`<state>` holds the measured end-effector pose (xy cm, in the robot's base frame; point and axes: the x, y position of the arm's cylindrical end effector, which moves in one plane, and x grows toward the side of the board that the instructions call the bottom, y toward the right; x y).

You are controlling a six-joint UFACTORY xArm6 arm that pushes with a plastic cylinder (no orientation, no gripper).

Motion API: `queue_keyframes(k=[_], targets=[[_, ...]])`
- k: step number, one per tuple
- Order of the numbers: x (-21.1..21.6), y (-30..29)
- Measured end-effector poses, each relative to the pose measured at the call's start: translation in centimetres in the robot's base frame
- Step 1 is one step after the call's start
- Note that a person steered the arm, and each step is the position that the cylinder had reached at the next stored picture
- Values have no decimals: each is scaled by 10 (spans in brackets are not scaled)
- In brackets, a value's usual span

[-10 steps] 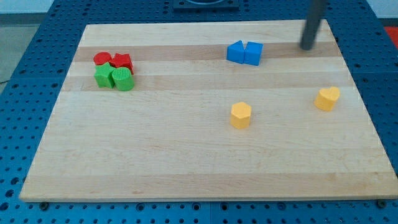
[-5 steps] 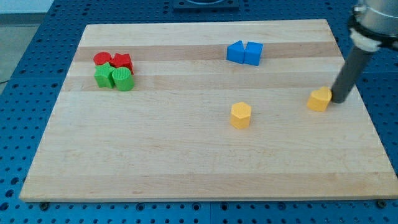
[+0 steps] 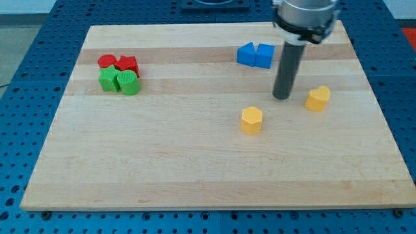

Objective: Slide the yellow heart towards the blue cube

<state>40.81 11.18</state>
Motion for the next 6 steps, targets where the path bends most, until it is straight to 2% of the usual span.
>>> queue_keyframes(k=[1,2,3,4,6], targets=[[26,-3],[75,19],[97,87],[75,116],[-28,34]])
